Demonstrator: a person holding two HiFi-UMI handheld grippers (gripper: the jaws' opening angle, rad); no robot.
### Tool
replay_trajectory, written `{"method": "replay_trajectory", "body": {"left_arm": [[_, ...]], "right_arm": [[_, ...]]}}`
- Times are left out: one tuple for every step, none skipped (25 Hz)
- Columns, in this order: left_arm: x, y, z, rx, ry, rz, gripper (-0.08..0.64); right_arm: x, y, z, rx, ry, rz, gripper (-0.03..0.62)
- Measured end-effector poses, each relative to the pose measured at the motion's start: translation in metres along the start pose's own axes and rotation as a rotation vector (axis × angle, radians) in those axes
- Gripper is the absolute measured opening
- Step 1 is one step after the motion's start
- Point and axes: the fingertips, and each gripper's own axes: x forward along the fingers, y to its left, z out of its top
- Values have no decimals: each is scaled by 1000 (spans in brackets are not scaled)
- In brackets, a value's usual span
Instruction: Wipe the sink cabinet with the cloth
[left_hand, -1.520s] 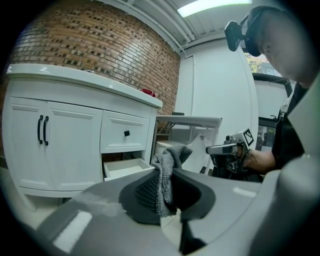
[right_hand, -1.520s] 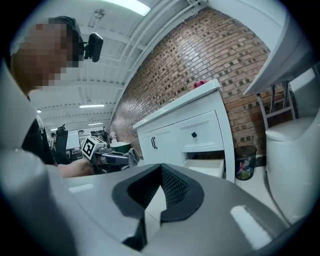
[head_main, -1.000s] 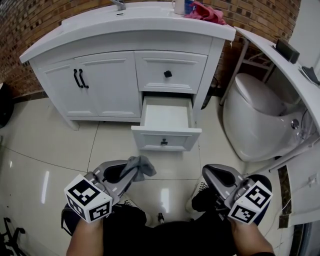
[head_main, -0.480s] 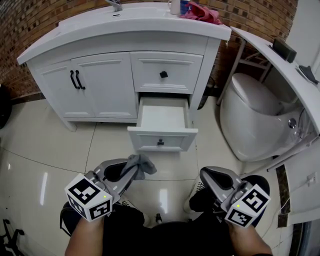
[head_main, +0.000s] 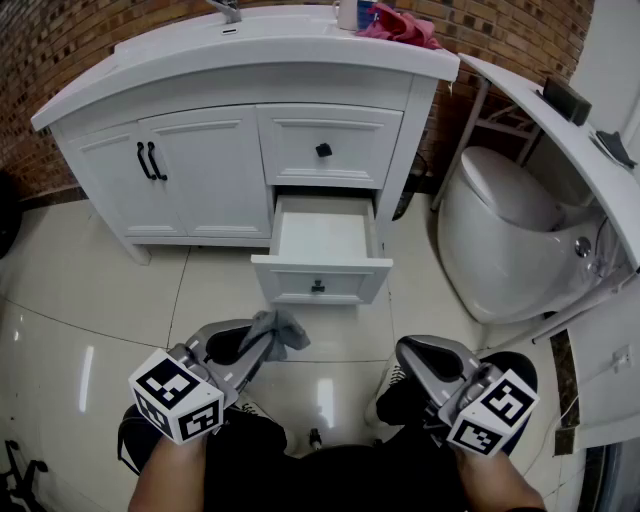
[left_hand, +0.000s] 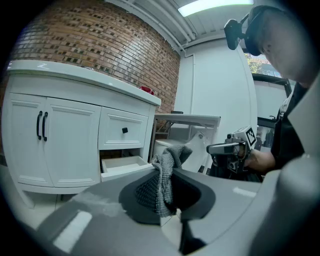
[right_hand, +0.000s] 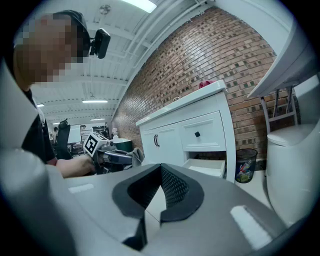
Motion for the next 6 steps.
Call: {"method": "replay_trajectory", "body": {"left_arm": [[0, 0, 0, -1, -1, 1, 40], [0, 0, 0, -2, -2, 2, 40], [1, 1, 0, -3, -2, 2, 40], [1, 1, 1, -5, -4, 3, 40], [1, 1, 2, -6, -5, 4, 40], [2, 1, 3, -7, -8, 5, 40]], "right_arm": [[0, 0, 0, 1, 0, 0, 6], [0, -1, 0, 1, 0, 0, 6], [0, -1, 1, -1, -2, 1, 6], [0, -1, 2, -2, -4, 3, 6], [0, -1, 3, -3, -7, 6, 6], [1, -1, 4, -5, -10, 9, 6]]}}
